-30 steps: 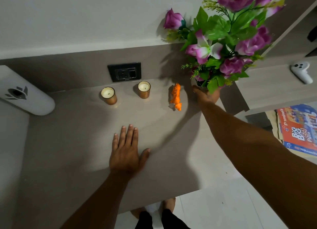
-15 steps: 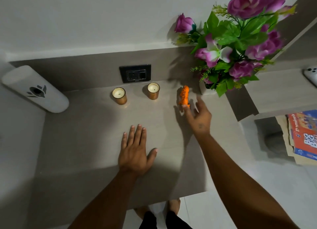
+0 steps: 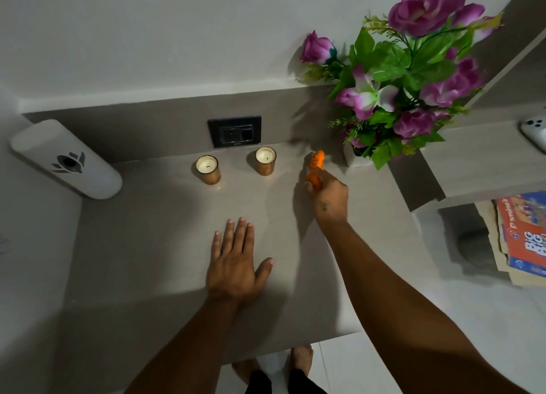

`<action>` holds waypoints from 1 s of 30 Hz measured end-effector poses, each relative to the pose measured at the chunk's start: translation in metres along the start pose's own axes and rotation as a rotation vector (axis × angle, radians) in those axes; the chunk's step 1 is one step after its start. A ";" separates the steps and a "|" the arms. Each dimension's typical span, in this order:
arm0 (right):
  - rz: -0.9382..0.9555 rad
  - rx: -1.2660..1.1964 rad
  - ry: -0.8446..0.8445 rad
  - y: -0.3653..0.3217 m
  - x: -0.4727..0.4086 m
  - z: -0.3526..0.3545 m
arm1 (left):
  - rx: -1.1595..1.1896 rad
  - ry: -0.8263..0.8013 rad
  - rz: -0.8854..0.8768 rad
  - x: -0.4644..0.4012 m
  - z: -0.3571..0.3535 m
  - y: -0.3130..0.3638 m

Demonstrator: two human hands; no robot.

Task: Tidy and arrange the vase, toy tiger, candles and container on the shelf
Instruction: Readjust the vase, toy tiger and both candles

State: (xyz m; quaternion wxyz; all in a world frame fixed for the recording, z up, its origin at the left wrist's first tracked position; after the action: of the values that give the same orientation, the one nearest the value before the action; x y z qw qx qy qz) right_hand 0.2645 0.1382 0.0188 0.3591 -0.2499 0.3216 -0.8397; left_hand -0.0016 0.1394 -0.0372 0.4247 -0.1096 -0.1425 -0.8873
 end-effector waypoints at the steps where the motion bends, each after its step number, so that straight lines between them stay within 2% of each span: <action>1: 0.001 -0.005 -0.003 -0.001 0.002 0.001 | 0.004 -0.002 0.000 0.001 0.000 0.000; 3: 0.014 0.006 0.028 -0.006 0.008 0.005 | 0.008 -0.016 0.002 0.000 0.001 0.000; 5: 0.048 0.023 0.134 -0.015 0.020 0.013 | 0.041 -0.012 0.011 0.000 0.003 -0.001; 7: 0.164 -0.045 0.200 -0.029 0.035 0.013 | 0.201 0.033 0.025 0.002 0.008 -0.006; 10: 0.316 -0.153 0.075 -0.055 0.048 -0.018 | 0.621 0.194 0.183 0.000 0.020 -0.035; 12: 0.277 -0.237 0.012 -0.067 0.041 -0.043 | 0.825 0.303 0.364 -0.009 0.029 -0.060; 14: 0.176 -0.302 -0.008 -0.075 0.022 -0.064 | 0.933 0.377 0.454 -0.029 0.043 -0.081; 18: -0.011 -0.338 -0.048 -0.071 -0.018 -0.086 | 0.998 0.426 0.477 -0.074 0.069 -0.111; 25: -0.099 -0.370 -0.067 -0.061 -0.051 -0.103 | 0.974 0.458 0.442 -0.109 0.082 -0.124; 30: -0.090 -0.381 -0.056 -0.056 -0.049 -0.108 | 0.888 0.511 0.454 -0.112 0.083 -0.122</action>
State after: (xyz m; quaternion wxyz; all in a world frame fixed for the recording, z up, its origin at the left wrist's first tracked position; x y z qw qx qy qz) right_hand 0.1996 0.2450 -0.0226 0.2763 -0.3508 0.4531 -0.7715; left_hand -0.0223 0.3214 -0.0144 0.6316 0.2702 -0.3678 -0.6267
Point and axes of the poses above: each hand's wrist, its own x-axis away from the middle knuckle, its own z-axis out of the back of the hand, y = z × x, the point moved 7 cm from there along -x, towards the middle knuckle, and after that the axes turned 11 degrees about -y, right-handed, at the moved point
